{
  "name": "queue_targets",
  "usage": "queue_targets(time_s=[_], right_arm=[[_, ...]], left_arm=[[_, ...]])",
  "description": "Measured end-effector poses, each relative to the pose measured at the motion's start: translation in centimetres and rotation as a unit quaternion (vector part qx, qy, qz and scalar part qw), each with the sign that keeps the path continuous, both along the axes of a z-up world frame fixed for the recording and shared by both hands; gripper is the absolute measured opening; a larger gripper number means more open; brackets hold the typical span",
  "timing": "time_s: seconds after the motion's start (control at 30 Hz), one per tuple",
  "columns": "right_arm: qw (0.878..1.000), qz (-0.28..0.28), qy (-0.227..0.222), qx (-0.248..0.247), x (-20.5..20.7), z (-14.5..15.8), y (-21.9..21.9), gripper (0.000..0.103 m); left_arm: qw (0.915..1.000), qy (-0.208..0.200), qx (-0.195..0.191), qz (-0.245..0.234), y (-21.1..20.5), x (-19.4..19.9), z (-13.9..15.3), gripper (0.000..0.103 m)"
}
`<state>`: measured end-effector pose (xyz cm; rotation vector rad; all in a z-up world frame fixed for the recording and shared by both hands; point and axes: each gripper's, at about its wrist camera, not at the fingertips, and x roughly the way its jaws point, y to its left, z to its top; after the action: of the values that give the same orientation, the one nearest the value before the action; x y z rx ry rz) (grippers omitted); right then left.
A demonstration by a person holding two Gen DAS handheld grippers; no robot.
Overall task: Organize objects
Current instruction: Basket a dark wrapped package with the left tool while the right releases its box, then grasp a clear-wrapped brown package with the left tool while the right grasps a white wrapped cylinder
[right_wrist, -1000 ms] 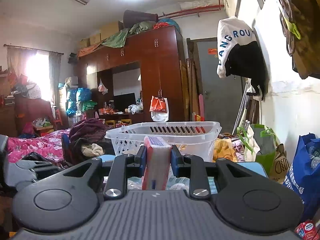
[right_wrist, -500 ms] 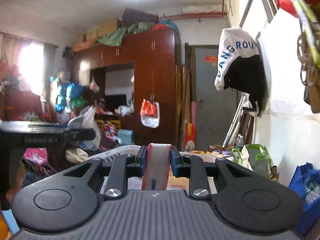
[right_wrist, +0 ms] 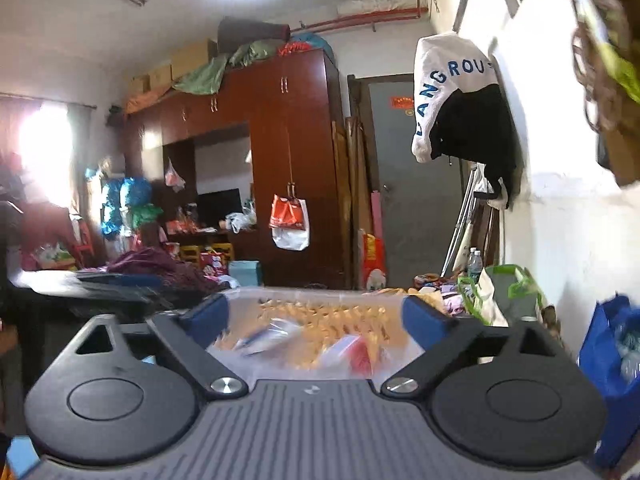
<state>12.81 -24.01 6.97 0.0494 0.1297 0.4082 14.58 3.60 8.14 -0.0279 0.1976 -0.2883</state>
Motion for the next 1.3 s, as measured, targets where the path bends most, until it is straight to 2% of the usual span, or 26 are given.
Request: queue_targets(time_s=[0.1,0.17,0.27,0.37,0.47,0.57,0.67,0.77,0.87,0.97,1.03,1.17,1.2,1.3], right_arm=[[1.000,0.016,0.026,-0.009,-2.4,-2.9,-1.0,0.103],[0.998,0.038,0.054,0.009,-3.6,-4.7,-1.7,0.103],[0.994,0.041,0.088,0.041,-3.8,-5.7,-2.1,0.103],[0.995,0.000,0.103,0.006,-3.2,-5.5,-1.1,0.103],[0.992,0.004,0.122,-0.028,-2.6,-6.1,-0.1,0.103],[0.990,-0.009,0.130,-0.048,-2.0,-6.9,0.6,0.102],[0.984,-0.017,0.166,-0.056,-0.9,-7.6,0.8,0.094],[0.984,-0.030,0.167,-0.047,-1.0,-7.6,0.6,0.093],[0.981,-0.039,0.175,-0.067,-0.8,-7.8,1.3,0.083],[0.978,-0.052,0.169,-0.112,-1.0,-8.0,2.6,0.076],[0.975,-0.061,0.164,-0.135,-1.0,-8.1,3.4,0.067],[0.976,-0.053,0.164,-0.135,-0.8,-8.1,3.2,0.055],[0.975,-0.053,0.167,-0.132,-0.7,-8.2,3.1,0.052],[0.976,-0.052,0.168,-0.127,-0.6,-8.1,3.0,0.051]], left_arm=[[0.9999,-0.009,-0.003,0.011,1.6,-4.7,-3.1,0.089],[0.9996,-0.007,-0.011,0.024,2.7,-6.9,-5.0,0.089],[0.9980,0.023,-0.043,0.041,4.5,-9.0,-7.2,0.089],[0.9983,0.034,-0.021,0.042,4.7,-10.7,-8.3,0.089],[0.9984,0.041,0.014,0.037,4.0,-11.2,-9.0,0.089],[0.9980,0.053,0.016,0.030,4.0,-11.1,-10.0,0.089],[0.9981,0.051,0.021,0.028,3.5,-11.3,-10.6,0.089],[0.9971,0.051,0.049,0.027,2.7,-11.8,-11.3,0.089],[0.9965,0.052,0.060,0.028,2.5,-11.8,-11.8,0.088],[0.9957,0.060,0.068,0.023,2.2,-11.6,-12.3,0.083],[0.9942,0.054,0.087,0.033,1.4,-11.6,-12.6,0.079],[0.9933,0.047,0.097,0.043,0.8,-11.6,-12.6,0.072],[0.9934,0.047,0.095,0.043,0.8,-11.6,-12.6,0.069],[0.9932,0.048,0.092,0.053,1.0,-11.6,-12.6,0.052]])
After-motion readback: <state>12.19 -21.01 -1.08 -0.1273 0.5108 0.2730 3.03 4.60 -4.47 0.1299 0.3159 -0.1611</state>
